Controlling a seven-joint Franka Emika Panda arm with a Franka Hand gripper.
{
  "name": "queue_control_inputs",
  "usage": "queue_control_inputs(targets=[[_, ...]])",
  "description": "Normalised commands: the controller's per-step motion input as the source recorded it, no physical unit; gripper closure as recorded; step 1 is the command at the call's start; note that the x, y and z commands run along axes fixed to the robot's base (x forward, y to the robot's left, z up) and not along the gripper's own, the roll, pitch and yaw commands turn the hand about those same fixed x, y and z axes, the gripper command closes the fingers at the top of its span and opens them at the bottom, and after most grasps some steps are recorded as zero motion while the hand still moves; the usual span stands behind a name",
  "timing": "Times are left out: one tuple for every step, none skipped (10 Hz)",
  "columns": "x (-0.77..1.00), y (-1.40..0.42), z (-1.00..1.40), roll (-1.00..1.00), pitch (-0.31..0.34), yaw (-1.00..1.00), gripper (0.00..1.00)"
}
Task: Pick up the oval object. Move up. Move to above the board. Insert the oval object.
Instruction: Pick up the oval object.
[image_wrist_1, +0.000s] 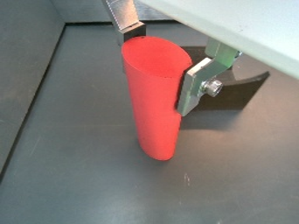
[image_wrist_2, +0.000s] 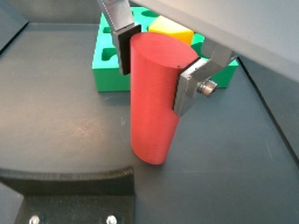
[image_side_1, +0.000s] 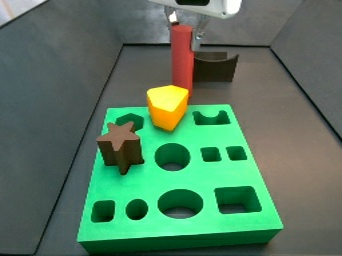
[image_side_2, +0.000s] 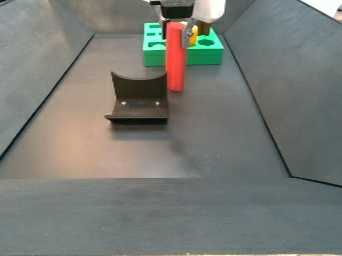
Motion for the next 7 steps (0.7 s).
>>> queue_control_inputs(targets=[[0.00,0.00,0.00,0.00,0.000,0.00,1.00],[0.00,0.00,0.00,0.00,0.000,0.00,1.00],[0.00,0.00,0.00,0.00,0.000,0.00,1.00],[0.00,0.00,0.00,0.00,0.000,0.00,1.00],[0.00,0.00,0.00,0.00,0.000,0.00,1.00],[0.00,0.00,0.00,0.00,0.000,0.00,1.00],[0.00,0.00,0.00,0.00,0.000,0.00,1.00]])
